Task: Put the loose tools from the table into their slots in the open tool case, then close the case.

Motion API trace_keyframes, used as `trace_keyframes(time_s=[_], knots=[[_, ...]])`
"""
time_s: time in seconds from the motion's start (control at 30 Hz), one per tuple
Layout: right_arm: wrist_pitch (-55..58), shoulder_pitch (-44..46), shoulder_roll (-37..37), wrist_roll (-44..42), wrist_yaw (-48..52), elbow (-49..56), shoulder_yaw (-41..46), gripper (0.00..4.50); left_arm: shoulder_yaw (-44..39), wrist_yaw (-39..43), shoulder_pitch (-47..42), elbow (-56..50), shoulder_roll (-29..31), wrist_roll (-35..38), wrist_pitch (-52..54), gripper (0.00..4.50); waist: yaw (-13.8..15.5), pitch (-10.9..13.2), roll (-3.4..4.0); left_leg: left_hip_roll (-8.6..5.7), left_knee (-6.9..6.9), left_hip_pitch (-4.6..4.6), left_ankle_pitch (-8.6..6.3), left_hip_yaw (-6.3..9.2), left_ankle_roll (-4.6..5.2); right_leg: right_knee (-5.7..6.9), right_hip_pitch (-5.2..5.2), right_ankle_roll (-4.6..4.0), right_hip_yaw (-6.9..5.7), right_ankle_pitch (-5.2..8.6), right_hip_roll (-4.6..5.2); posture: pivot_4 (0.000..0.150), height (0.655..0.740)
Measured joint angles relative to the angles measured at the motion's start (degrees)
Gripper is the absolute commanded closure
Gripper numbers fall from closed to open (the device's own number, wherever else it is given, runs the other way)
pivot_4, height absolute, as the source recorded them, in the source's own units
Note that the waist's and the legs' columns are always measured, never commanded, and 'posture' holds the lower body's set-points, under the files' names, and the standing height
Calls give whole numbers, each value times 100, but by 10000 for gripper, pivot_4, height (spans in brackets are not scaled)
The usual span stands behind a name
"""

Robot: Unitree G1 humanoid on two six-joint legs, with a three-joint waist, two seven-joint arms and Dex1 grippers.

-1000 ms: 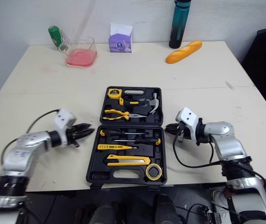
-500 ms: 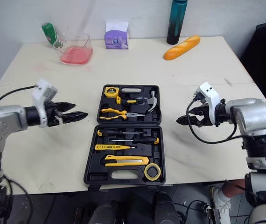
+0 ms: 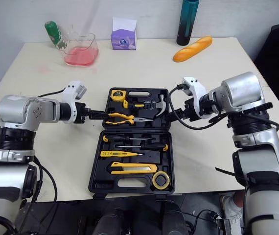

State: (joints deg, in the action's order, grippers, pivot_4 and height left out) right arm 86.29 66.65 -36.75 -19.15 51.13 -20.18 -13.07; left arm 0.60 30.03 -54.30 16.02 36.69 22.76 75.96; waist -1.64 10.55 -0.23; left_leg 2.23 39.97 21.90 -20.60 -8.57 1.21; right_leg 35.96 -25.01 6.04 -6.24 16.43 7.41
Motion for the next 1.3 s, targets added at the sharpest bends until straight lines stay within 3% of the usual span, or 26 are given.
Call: trace_keyframes(time_s=[0.23, 1.17, 1.2, 1.3], knots=[[-151, 53, 366, 15, -490, -467, 16, 1119, 67, -11, -177, 528, -184, -209, -286, 0, -11, 0, 0, -11, 5, 44, 19, -6, -5, 14, -39, 6, -2, -3, 0, 1500, 7400], [-338, -17, 683, 13, -1159, -709, 211, 1119, 402, 93, -219, 568, -296, -572, -406, 0, -16, 0, 0, -24, 6, 45, 36, -2, -4, 33, -39, 6, 0, -4, 9, 1500, 7400], [-367, -22, 690, 14, -1189, -732, 211, 3237, 402, 103, -219, 585, -296, -573, -427, 0, -16, 0, 0, -24, 6, 44, 36, -1, -4, 33, -39, 6, 0, -4, 10, 1500, 7400], [-387, -23, 706, 14, -1254, -796, 213, 13585, 401, 149, -219, 638, -301, -591, -471, 8556, -18, -1, 0, -24, 6, 43, 36, -1, -4, 35, -39, 6, 0, -4, 10, 1500, 7400]])
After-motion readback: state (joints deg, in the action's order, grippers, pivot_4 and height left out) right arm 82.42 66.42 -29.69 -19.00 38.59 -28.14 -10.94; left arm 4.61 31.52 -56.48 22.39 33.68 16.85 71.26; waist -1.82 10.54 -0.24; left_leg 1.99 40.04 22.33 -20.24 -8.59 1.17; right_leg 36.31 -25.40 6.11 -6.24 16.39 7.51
